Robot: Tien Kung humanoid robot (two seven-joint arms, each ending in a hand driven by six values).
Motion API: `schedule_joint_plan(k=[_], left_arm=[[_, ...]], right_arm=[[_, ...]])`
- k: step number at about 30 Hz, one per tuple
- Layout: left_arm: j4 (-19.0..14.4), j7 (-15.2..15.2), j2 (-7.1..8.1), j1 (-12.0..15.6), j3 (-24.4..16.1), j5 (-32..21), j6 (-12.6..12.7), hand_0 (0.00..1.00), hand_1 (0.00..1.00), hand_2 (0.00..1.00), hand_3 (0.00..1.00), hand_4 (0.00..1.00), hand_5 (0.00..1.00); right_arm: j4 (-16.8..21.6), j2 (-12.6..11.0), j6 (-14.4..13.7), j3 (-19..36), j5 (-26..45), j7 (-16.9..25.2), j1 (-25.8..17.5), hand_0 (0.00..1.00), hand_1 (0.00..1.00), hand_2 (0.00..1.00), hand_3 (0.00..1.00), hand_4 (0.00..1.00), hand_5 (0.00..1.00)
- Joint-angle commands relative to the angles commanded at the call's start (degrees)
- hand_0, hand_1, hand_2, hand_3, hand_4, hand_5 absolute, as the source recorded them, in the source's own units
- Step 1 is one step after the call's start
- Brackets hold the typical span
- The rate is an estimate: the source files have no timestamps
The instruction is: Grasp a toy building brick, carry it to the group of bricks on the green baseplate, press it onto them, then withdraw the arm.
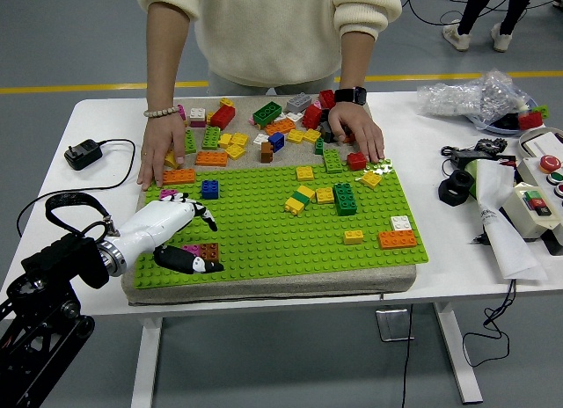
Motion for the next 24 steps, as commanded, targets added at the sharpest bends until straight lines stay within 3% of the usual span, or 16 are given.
schedule_joint_plan(k=[11,24], left_arm=[[1.93,-0.07,-0.01,0.57,0.47,0.0,0.14,0.998,0.998,0.959,0.694,0.998,0.75],[1.08,-0.03,0.37,1.82,0.13,0.0,-0.13,0.998,0.998,0.948,0.669,0.998,0.744]], right_arm=[[0.0,-0.02,-0.01,0.01,0.06,-0.03,0.13,0.761,0.676,0.718,0.737,0.998,0.683],[0.0,-0.05,-0.05,0.03,0.28,-0.05,0.06,0.761,0.676,0.718,0.737,0.998,0.683]])
